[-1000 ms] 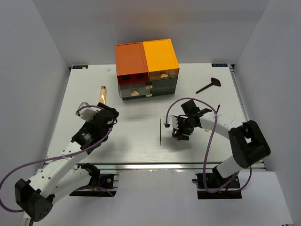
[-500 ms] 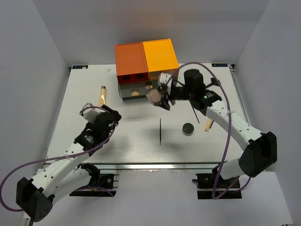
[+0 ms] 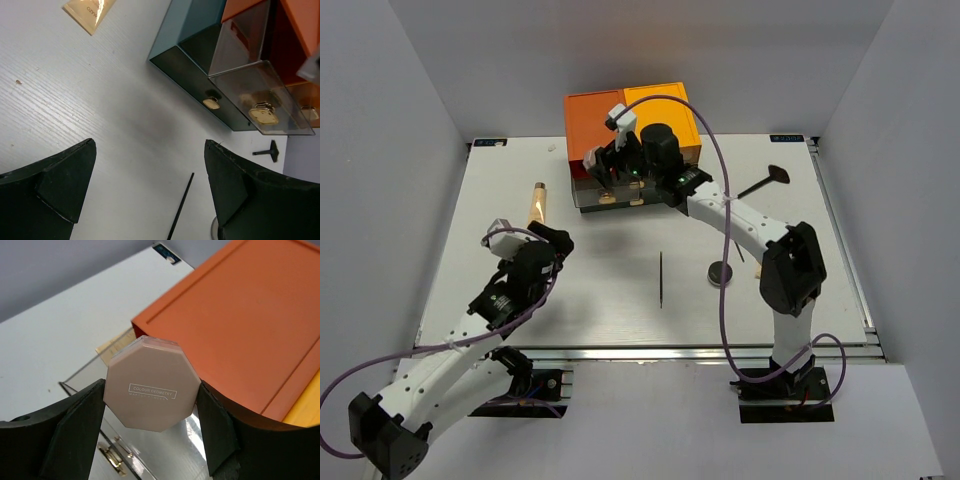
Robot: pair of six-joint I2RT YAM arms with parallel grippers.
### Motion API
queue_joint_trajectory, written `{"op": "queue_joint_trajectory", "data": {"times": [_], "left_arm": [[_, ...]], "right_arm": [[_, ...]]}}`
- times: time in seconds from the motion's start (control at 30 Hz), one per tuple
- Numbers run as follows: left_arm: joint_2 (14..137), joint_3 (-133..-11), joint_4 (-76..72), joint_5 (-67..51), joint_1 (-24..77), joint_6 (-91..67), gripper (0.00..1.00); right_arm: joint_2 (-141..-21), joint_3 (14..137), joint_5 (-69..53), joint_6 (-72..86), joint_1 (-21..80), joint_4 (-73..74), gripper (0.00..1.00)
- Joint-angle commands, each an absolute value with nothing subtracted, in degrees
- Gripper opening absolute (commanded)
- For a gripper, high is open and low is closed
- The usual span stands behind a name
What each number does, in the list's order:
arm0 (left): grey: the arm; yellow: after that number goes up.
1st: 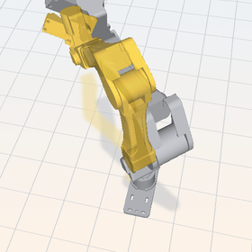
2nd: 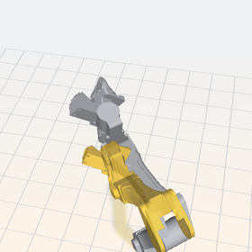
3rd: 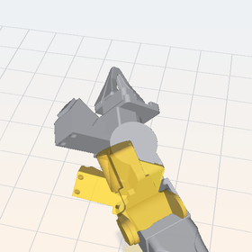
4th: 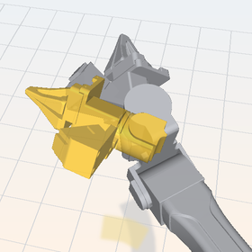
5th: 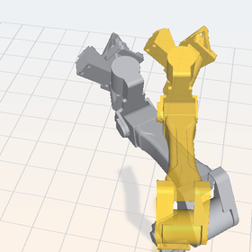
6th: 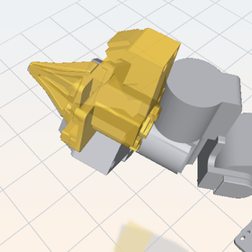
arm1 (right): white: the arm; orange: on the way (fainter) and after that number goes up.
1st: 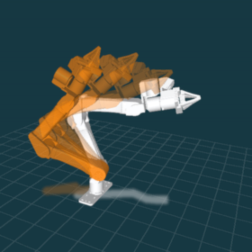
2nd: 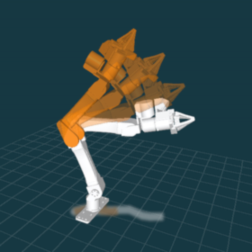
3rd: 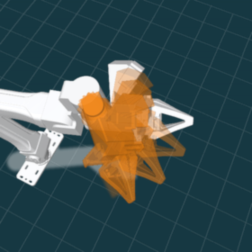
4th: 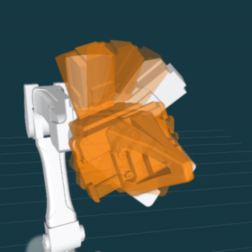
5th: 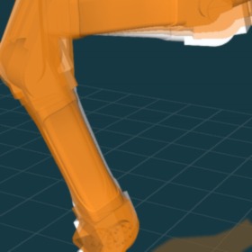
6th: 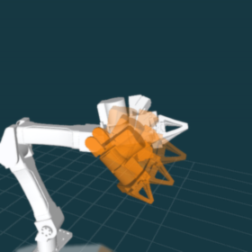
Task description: Organize the makeup
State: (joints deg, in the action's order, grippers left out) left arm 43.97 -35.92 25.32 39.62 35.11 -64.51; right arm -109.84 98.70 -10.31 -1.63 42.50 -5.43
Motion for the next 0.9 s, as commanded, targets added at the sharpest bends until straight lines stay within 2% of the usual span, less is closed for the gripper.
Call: {"op": "queue_joint_trajectory", "data": {"times": [0.0,0.13,0.17,0.2,0.33,0.43,0.57,0.6,0.63,0.7,0.73,0.87], "left_arm": [[42.1,-34.37,25.05,39.55,35.25,-64.51,0.98],[41.92,-33.4,20.4,38.06,35.33,-60.84,0.98],[42.27,-33.31,17.69,37.53,35.33,-59.78,0.98],[42.62,-33.4,16.19,36.31,35.33,-58.55,0.98],[44.64,-33.4,7.94,32.09,35.33,-53.45,0.91],[46.75,-33.66,5.02,28.75,35.25,-51.86,0.77],[49.48,-35.24,0.54,22.87,35.25,-47.56,0.54],[50.44,-35.94,-0.86,20.68,35.33,-46.24,0.42],[53.23,-37.08,-2.88,15.17,35.42,-43.62,0.36],[57.72,-42.34,-3.16,9.52,36.03,-40.97,0.29],[60.27,-44.54,-3.08,7.14,37.69,-38.17,0.25],[78.77,-58.85,1.73,-4.61,42.79,-30.34,0.22]], "right_arm": [[-109.51,103.54,-6.85,-2.45,42.36,-5.8,0.26],[-109.16,103.27,-8.96,-5.27,42.36,-4.92,0.57],[-108.9,103.1,-9.4,-5.53,42.45,-4.75,0.72],[-108.29,103.1,-10.19,-5.71,42.45,-4.83,0.76],[-106.44,103.27,-12.74,-5.28,41.75,-5.27,0.84],[-105.56,103.8,-15.64,-5.62,41.13,-4.66,0.89],[-105.39,105.55,-17.93,-5.63,39.82,-1.85,0.89],[-103.99,105.38,-19.23,-2.49,38.77,-2.45,0.86],[-102.93,104.95,-19.94,-0.02,37.37,-3.33,0.82],[-99.34,103.19,-23.09,8.73,31.14,-5.26,0.43],[-98.01,100.23,-24.33,10.7,28.68,-6.67,0.02],[-92.12,87.91,-37.86,14.68,11.66,-9.85,0.0]]}}
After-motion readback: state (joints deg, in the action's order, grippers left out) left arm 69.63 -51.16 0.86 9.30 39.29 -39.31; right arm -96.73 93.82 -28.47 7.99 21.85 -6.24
